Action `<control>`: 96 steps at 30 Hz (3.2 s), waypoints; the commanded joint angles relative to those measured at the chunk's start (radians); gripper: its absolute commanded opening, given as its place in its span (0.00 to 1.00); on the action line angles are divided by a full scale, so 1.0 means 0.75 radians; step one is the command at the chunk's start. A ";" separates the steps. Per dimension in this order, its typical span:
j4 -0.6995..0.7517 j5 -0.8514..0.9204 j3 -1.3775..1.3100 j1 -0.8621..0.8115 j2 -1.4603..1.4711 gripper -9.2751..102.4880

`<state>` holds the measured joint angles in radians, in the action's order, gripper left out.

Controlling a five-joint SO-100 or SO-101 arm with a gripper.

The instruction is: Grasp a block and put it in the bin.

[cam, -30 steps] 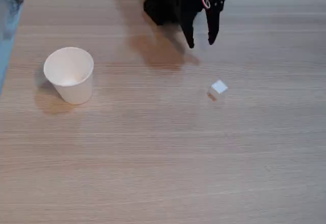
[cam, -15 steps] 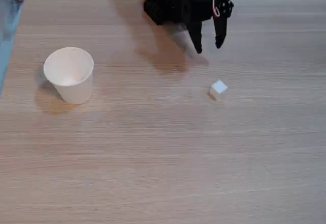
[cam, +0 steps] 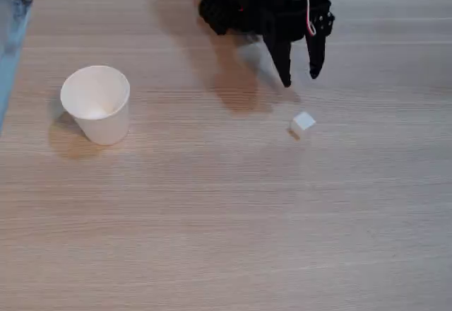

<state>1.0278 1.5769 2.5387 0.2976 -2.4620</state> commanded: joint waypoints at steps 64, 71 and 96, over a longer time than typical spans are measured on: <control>-0.624 0.088 -0.106 -0.084 0.569 0.32; -0.671 0.086 -0.098 -0.100 0.622 0.32; -0.634 0.033 0.002 -0.080 0.520 0.30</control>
<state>0.5461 1.6091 2.5387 0.2286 -2.0448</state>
